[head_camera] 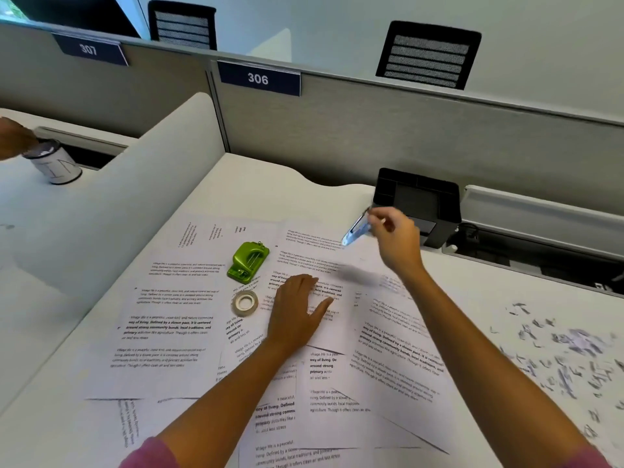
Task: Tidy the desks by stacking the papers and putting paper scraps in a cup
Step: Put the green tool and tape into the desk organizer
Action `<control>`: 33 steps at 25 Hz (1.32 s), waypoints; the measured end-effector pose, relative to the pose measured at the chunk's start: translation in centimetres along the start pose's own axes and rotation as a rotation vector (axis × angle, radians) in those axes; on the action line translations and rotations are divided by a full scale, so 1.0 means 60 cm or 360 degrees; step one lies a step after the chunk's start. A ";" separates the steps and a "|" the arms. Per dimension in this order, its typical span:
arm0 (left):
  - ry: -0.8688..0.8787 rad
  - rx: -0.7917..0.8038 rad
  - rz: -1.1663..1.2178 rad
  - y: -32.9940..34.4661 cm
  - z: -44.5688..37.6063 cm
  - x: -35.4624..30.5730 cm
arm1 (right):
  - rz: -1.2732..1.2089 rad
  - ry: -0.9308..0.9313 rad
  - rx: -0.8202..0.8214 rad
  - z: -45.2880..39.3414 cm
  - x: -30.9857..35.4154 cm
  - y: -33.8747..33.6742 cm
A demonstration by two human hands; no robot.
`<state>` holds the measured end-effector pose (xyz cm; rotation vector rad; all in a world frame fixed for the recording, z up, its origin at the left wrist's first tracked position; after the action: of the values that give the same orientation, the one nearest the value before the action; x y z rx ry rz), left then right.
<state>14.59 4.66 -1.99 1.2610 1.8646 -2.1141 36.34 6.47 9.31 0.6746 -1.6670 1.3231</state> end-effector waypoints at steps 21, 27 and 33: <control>-0.0020 0.0135 -0.0196 0.017 0.003 0.016 | 0.0478 0.0136 -0.0115 -0.142 -0.080 -0.074; -0.0031 0.0053 0.0103 -0.001 -0.005 0.014 | 0.0239 0.0041 -0.0254 -0.073 -0.077 -0.047; -0.0710 -0.0439 -0.0020 -0.117 -0.044 0.073 | 0.0154 -0.0007 -0.0051 0.009 -0.068 0.034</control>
<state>9.38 10.80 1.22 0.6563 1.8704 -1.8595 36.35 6.12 4.74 0.5850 -1.7398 1.3602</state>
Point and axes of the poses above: each hand's wrist, its own z-axis away from the middle knuckle, its own y-axis out of the palm, x = y × z, the point moved 2 cm from there along -z, towards the middle knuckle, and after that the axes turned 14 degrees about x, right-handed, at the moved point
